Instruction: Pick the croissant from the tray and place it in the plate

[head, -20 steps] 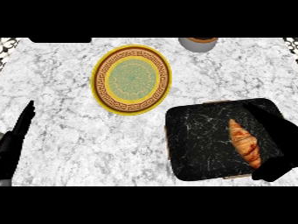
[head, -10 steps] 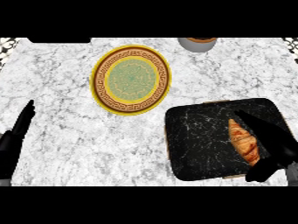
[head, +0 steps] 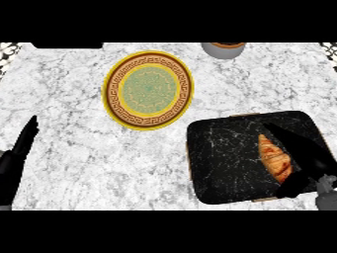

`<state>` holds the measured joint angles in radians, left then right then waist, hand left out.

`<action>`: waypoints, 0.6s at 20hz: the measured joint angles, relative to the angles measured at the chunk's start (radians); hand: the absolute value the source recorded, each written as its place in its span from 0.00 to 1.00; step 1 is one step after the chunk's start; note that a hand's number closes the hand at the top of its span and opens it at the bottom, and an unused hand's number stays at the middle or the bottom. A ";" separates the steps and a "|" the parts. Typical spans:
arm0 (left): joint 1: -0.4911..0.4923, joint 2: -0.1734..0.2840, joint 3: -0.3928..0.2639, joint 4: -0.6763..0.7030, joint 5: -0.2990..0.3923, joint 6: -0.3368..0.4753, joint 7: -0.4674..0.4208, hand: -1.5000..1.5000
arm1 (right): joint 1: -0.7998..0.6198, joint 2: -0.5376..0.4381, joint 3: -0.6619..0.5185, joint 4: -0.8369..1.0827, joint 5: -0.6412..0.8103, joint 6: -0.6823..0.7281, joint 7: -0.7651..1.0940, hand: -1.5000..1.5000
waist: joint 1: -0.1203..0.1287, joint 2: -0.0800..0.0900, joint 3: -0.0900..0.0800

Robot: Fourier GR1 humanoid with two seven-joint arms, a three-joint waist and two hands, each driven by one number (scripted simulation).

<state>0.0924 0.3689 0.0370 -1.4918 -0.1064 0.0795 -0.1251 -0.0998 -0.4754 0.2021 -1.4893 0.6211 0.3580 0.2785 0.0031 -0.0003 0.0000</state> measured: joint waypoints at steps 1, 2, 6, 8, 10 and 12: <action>-0.018 -0.003 0.006 0.009 -0.005 -0.005 0.007 0.50 | 0.002 0.003 -0.009 0.003 0.003 0.004 -0.015 1.00 | -0.001 0.000 0.000; -0.010 -0.001 0.014 0.007 -0.005 -0.012 -0.002 0.50 | 0.005 0.015 -0.010 0.018 0.010 -0.010 -0.038 1.00 | -0.001 0.000 0.000; 0.009 -0.018 0.023 -0.025 -0.020 -0.028 0.009 0.50 | -0.033 0.040 -0.036 0.082 0.035 -0.025 -0.114 1.00 | 0.000 -0.002 -0.002; -0.012 -0.031 0.032 0.005 -0.032 -0.029 0.000 0.50 | -0.027 0.036 -0.057 0.091 0.044 -0.027 -0.153 1.00 | -0.001 -0.002 -0.002; -0.014 -0.035 0.044 -0.003 -0.043 -0.037 0.007 0.50 | -0.026 0.050 -0.065 0.107 0.071 -0.047 -0.180 1.00 | -0.001 -0.003 -0.003; -0.005 -0.029 0.061 -0.028 -0.042 -0.057 0.018 0.50 | -0.024 0.053 -0.082 0.120 0.088 -0.057 -0.208 1.00 | 0.000 -0.003 -0.002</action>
<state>0.0877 0.3395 0.0982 -1.5201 -0.1485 0.0227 -0.1069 -0.1242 -0.4227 0.1206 -1.3695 0.7088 0.3007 0.0708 0.0032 -0.0031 -0.0024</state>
